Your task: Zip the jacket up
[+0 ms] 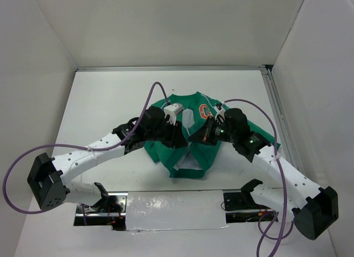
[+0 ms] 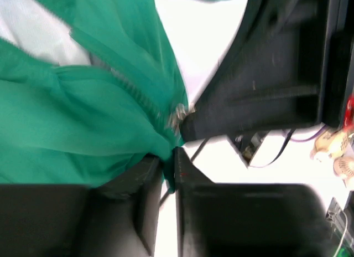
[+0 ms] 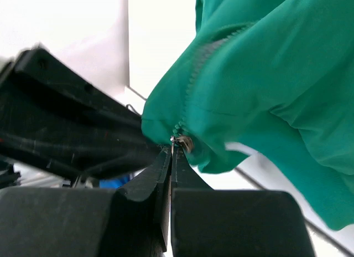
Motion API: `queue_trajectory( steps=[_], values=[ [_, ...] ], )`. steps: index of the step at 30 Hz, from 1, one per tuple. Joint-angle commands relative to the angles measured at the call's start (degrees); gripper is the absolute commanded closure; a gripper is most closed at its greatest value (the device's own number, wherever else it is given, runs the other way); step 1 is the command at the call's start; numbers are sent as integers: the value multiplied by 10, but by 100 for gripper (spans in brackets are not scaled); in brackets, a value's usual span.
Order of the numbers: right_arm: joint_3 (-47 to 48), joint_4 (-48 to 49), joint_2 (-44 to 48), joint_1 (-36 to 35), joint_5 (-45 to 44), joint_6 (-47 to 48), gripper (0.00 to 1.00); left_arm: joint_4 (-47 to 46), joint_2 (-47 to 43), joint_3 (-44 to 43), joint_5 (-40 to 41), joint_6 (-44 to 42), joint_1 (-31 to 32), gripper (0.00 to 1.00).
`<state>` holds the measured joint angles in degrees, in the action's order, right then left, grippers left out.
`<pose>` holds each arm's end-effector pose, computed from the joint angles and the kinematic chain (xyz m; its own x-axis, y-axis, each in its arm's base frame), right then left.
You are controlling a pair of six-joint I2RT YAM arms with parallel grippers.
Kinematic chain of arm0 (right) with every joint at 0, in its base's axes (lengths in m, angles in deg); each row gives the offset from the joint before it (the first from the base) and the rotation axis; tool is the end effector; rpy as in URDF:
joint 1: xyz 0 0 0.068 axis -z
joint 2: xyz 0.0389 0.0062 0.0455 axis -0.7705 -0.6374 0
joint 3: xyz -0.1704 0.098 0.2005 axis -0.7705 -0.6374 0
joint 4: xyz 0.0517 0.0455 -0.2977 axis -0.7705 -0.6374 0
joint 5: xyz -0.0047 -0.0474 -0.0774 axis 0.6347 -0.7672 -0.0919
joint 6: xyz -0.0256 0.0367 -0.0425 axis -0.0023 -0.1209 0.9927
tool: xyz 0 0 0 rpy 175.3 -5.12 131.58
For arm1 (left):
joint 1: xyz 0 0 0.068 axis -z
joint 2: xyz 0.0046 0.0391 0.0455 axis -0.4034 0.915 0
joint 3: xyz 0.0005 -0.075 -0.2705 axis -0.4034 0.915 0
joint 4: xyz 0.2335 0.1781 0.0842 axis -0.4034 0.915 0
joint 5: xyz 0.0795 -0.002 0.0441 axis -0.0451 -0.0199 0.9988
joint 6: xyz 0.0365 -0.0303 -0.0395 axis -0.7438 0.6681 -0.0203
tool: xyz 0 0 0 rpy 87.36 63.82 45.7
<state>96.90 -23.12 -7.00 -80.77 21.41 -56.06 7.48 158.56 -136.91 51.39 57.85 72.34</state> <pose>0.2150 0.1497 0.2770 -0.8782 0.3295 -0.3466 -0.1279 0.5366 0.8341 0.2245 -0.2715 0.2963 -0.7339 0.0068 -0.6792 0.5562 0.5799 -0.5953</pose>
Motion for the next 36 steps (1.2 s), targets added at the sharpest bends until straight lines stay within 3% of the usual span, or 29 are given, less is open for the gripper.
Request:
queue_trajectory(
  steps=[1,6,8,10,13,20,25,36],
  values=[
    [32,30,3,17,-5,26,100,72,-6,-42,16,-45,15,60],
    [44,-8,18,17,1,38,100,102,-13,-73,112,-78,15,39],
    [51,-17,17,18,17,37,100,93,-22,-70,124,-103,15,19],
    [59,-22,13,20,29,38,100,85,-31,-61,136,-123,16,8],
    [72,-31,0,25,49,40,100,45,-39,-44,163,-175,29,1],
    [79,-34,-15,37,69,25,100,-57,-60,2,219,-308,100,1],
    [76,-17,-17,42,83,11,100,-110,-67,26,239,-360,121,10],
    [61,17,-14,49,127,-17,100,-170,-37,49,287,-393,129,43]
  ],
)
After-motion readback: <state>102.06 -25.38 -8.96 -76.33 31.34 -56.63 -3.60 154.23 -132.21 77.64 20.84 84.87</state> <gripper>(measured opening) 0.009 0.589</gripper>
